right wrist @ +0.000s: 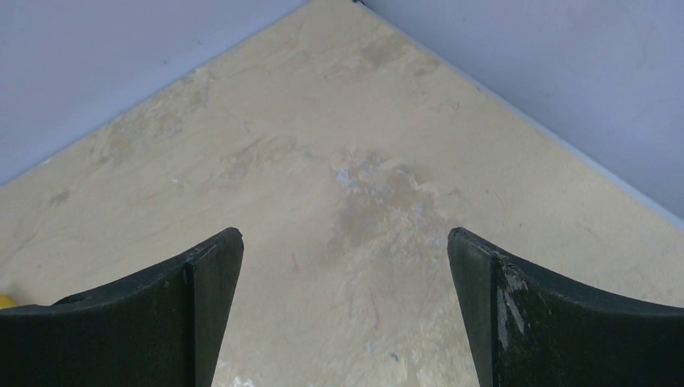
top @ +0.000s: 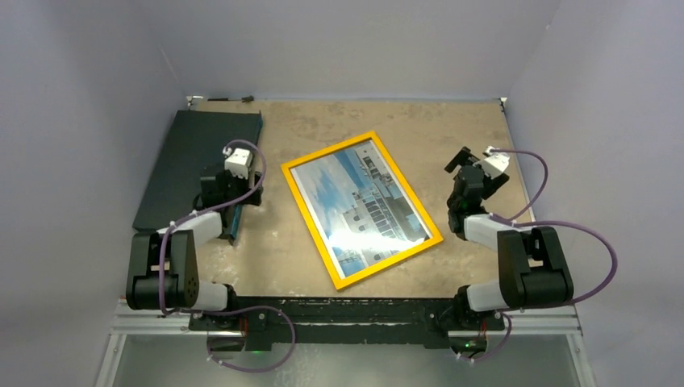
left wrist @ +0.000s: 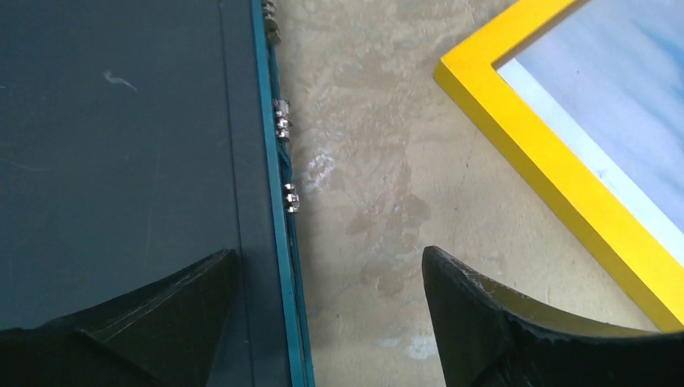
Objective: Put the photo into the frame
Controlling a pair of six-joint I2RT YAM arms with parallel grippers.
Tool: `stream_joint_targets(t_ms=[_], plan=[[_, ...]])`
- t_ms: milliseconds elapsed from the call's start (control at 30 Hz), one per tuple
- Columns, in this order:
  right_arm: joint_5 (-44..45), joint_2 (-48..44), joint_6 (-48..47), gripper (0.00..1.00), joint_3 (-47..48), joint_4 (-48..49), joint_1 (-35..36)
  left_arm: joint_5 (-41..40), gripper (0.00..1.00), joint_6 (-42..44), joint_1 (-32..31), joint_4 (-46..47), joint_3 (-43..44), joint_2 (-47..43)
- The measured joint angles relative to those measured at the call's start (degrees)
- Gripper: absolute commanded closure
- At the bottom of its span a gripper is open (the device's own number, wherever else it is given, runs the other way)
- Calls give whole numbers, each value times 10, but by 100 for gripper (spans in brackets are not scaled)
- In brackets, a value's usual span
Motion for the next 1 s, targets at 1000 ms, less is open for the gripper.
stream_joint_targets(t_ms=[1000], plan=[[-168, 98, -152, 1, -141, 336, -8, -31, 3, -75, -4, 576, -183, 149]])
